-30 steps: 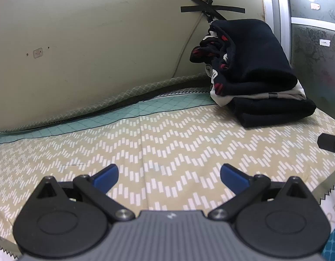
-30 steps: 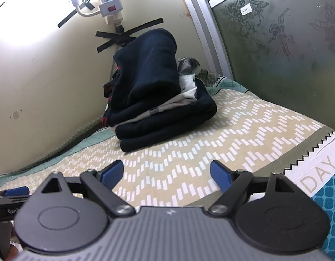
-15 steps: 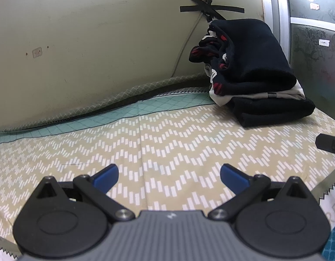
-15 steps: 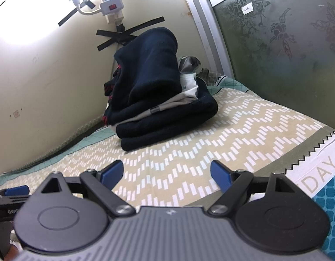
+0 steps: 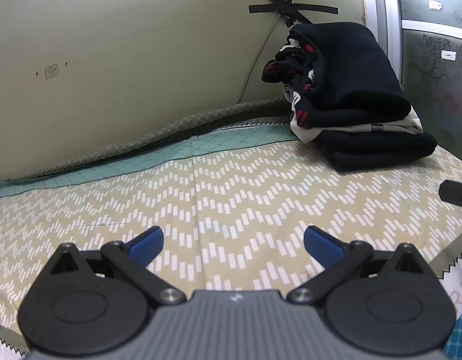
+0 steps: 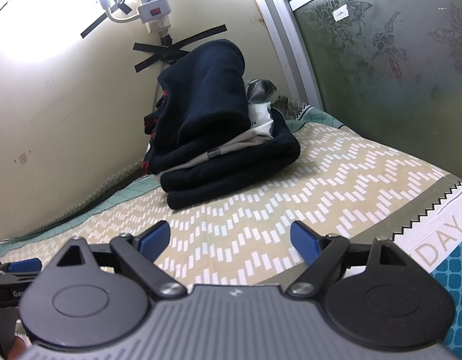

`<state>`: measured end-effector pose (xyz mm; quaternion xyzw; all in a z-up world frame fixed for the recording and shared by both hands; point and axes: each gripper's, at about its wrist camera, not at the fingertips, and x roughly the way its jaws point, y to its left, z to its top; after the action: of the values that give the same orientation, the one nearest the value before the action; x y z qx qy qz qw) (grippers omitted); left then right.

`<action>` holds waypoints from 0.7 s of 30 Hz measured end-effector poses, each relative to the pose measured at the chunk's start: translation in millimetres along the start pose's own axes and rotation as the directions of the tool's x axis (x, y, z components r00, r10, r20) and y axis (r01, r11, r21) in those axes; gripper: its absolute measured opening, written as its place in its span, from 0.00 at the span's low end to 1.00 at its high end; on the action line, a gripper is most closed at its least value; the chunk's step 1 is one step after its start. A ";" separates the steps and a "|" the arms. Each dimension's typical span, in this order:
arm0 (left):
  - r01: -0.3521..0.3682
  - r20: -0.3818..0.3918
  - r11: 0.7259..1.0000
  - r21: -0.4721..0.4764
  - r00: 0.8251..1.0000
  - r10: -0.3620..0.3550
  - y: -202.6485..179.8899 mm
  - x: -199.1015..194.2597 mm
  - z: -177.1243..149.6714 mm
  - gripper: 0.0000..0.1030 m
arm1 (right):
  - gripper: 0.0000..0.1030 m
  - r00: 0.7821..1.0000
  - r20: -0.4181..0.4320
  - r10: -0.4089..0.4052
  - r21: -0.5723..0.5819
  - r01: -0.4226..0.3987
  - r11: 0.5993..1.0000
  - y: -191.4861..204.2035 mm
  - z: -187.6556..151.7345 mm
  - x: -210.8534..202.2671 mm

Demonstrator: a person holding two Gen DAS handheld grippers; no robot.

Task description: Fold small clothes

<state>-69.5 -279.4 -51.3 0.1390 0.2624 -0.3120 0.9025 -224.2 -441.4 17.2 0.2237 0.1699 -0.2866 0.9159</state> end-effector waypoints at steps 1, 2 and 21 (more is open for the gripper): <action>0.001 -0.004 1.000 -0.005 1.000 -0.001 0.6 0.6 0.2 1.00 | 0.74 1.000 0.000 -0.001 0.000 0.001 1.000 0.0 0.0 -0.2; 0.001 -0.006 1.000 -0.010 1.000 -0.001 1.5 0.9 0.3 1.00 | 0.74 1.000 0.000 -0.001 0.000 0.001 1.000 0.1 0.0 -0.3; 0.007 -0.006 1.000 0.002 1.000 -0.007 -0.1 0.3 0.4 1.00 | 0.74 1.000 0.000 0.000 0.001 0.000 1.000 0.0 -0.1 -0.4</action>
<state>-69.2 -279.7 -51.2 0.1400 0.2651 -0.3151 0.9005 -224.6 -441.2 17.3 0.2239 0.1697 -0.2867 0.9159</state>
